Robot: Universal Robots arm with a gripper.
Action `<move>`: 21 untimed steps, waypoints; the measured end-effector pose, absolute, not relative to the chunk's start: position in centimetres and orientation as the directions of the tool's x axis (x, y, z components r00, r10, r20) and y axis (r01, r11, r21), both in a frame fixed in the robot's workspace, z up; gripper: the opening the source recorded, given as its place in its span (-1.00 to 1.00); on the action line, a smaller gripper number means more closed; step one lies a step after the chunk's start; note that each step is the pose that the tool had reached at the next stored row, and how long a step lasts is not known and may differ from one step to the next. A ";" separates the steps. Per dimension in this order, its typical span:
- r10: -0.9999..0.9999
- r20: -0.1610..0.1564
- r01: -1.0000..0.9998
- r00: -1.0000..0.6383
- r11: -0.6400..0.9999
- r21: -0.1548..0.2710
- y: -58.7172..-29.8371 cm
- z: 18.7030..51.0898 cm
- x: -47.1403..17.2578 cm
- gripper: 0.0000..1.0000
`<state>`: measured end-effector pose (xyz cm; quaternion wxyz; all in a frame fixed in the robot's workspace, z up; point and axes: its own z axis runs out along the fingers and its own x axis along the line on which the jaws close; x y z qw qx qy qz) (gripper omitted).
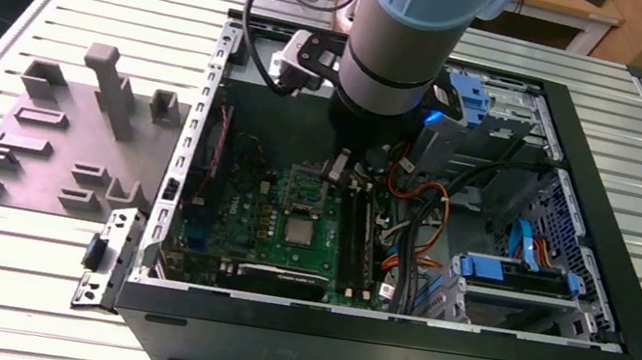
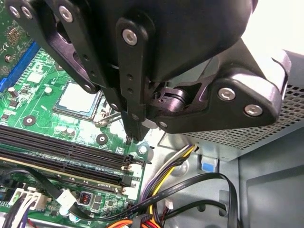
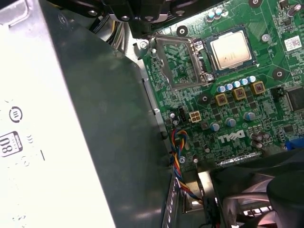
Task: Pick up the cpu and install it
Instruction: 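Close the cpu cover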
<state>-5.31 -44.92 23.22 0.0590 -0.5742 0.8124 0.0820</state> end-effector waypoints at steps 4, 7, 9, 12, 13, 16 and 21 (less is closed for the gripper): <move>-0.923 -0.190 -0.943 -0.334 0.327 0.066 -44.9 23.4 -5.3 -0.79; -0.923 -0.190 -0.943 -0.334 0.327 0.067 -44.9 23.5 -5.3 -0.79; -0.923 -0.190 -0.943 -0.334 0.327 0.066 -44.9 23.5 -5.4 -0.79; -0.923 -0.190 -0.943 -0.334 0.327 0.066 -44.9 23.5 -5.4 -0.79; -0.923 -0.190 -0.943 -0.334 0.327 0.066 -44.9 23.6 -5.4 -0.79; -0.923 -0.190 -0.943 -0.334 0.327 0.066 -44.9 23.6 -5.5 -0.79; -0.923 -0.190 -0.943 -0.334 0.327 0.066 -44.9 23.9 -5.6 -0.79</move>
